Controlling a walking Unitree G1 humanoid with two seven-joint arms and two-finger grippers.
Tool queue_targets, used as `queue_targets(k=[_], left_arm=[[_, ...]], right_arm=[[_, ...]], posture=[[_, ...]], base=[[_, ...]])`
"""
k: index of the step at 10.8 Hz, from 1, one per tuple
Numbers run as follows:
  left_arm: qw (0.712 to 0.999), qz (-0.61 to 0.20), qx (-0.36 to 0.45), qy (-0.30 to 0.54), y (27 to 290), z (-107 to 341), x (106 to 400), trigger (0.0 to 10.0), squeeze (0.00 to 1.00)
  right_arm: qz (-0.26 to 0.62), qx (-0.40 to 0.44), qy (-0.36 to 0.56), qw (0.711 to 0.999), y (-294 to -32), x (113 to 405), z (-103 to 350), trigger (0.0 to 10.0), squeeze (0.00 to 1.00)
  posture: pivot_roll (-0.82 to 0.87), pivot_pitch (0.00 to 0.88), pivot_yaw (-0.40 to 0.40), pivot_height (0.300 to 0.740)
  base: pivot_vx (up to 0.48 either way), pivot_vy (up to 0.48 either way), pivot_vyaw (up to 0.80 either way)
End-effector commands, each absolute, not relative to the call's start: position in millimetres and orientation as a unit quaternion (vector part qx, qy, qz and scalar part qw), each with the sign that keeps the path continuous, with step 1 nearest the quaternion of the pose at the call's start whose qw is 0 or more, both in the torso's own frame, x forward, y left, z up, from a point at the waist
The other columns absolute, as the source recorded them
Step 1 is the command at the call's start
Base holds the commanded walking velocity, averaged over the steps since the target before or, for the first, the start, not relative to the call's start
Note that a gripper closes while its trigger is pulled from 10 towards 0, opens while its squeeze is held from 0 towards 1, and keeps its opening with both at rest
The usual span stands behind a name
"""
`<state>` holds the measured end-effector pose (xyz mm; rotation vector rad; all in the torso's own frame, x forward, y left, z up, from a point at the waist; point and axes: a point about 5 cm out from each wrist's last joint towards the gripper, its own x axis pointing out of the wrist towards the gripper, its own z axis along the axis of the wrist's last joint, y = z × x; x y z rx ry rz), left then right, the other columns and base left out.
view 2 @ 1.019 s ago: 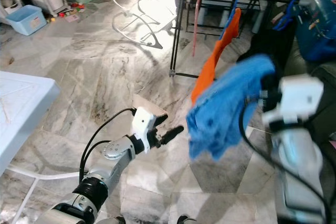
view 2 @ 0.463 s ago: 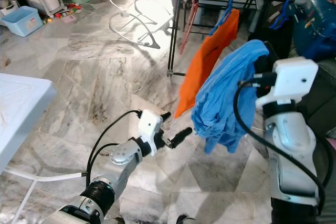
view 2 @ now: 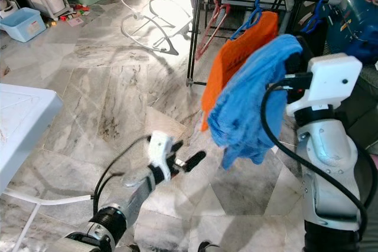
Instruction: Hang hanger
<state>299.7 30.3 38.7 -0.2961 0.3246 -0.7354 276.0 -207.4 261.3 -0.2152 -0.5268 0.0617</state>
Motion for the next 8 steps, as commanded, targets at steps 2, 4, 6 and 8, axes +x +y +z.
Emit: queue_targets(k=[2, 4, 6, 8], left_arm=[[0.881, -0.392, -0.225, 0.138, -23.7, 69.1, 301.9, 10.0, 1.00], [0.868, -0.398, -0.264, 0.134, -30.8, 81.4, 307.3, 10.0, 1.00], [0.881, -0.371, -0.281, 0.089, -22.9, 105.7, 326.3, 10.0, 0.00], [0.860, -0.386, -0.317, 0.106, -25.3, 111.1, 328.1, 10.0, 0.00]], right_arm=[[0.036, -0.110, -0.283, 0.952, -204.0, 268.2, 275.1, 0.0, 0.00], [0.038, -0.112, -0.283, 0.952, -203.4, 264.4, 277.7, 0.0, 0.00], [0.040, -0.109, -0.271, 0.956, -202.3, 257.0, 271.3, 0.0, 0.00], [0.036, -0.099, -0.261, 0.960, -201.7, 253.9, 264.9, 0.0, 0.00]], posture=[[-0.07, 0.120, -0.051, 0.740], [-0.07, 0.115, -0.050, 0.740], [-0.06, 0.123, -0.041, 0.740], [-0.06, 0.127, -0.038, 0.740]], base=[[0.000, 0.000, 0.00], [0.000, 0.000, 0.00], [0.000, 0.000, 0.00], [0.000, 0.000, 0.00]])
